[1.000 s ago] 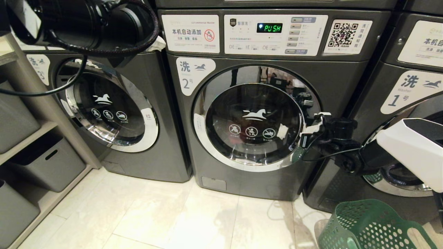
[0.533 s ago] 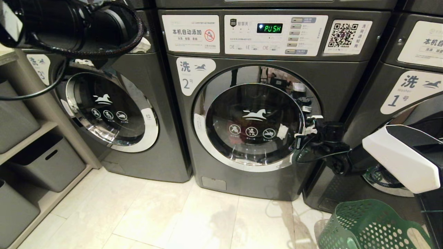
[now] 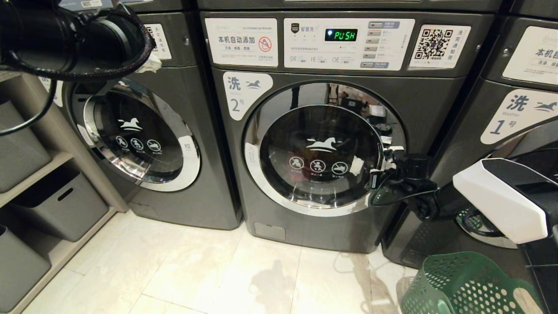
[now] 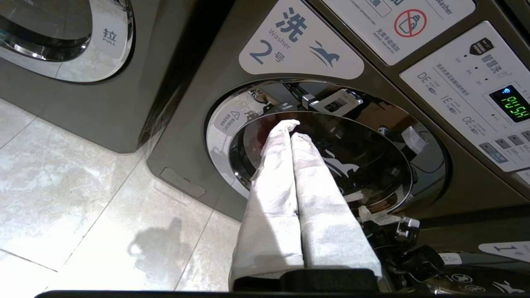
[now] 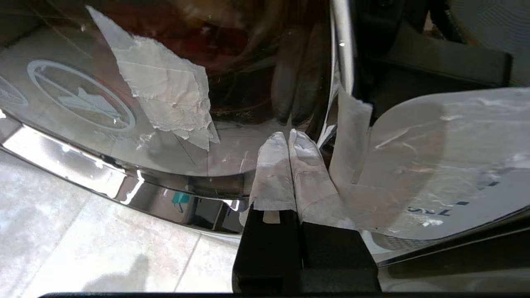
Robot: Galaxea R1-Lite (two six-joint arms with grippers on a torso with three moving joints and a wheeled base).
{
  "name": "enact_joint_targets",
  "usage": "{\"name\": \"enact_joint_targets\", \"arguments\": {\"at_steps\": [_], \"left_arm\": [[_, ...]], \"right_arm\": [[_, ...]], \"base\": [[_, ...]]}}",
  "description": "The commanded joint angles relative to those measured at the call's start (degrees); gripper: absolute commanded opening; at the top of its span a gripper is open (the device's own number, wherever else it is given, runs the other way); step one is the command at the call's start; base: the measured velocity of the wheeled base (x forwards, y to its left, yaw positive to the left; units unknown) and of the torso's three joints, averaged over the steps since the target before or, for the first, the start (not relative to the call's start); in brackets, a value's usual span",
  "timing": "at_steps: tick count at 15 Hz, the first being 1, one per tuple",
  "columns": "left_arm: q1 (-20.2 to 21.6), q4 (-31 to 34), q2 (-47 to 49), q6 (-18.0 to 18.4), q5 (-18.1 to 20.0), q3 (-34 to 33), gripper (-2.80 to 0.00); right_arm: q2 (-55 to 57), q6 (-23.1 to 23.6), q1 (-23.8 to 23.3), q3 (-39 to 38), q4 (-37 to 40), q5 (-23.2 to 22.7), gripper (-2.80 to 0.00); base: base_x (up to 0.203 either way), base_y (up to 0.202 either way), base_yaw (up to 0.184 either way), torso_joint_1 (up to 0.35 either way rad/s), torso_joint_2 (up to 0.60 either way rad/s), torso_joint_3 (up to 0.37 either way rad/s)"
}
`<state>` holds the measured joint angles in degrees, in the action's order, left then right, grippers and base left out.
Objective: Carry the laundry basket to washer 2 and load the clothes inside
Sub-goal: Press the washing machine door tightly with the right hand
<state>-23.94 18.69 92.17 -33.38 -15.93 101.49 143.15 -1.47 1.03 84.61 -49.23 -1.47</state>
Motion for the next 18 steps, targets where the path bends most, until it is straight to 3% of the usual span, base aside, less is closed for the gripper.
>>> {"name": "enact_joint_targets", "arguments": {"at_steps": [1, 5, 18], "left_arm": [[0.12, 0.03, 0.02, -0.2, -0.06, -0.06, -2.8], [0.12, 0.03, 0.29, -0.2, -0.06, -0.06, -2.8], [0.12, 0.03, 0.2, -0.2, 0.02, -0.06, -2.8]], "right_arm": [[-1.2, 2.57, -1.95, -1.33, -0.51, 0.4, -2.8], [-3.85, 2.37, -2.86, -6.41, -0.94, 0.23, -2.8], [-8.5, 2.26, -3.49, -12.88, -0.96, -0.38, -2.8]], "base": [[0.0, 0.0, 0.0, 0.0, 0.0, 0.0], [0.0, 0.0, 0.0, 0.0, 0.0, 0.0], [0.0, 0.0, 0.0, 0.0, 0.0, 0.0]]}}
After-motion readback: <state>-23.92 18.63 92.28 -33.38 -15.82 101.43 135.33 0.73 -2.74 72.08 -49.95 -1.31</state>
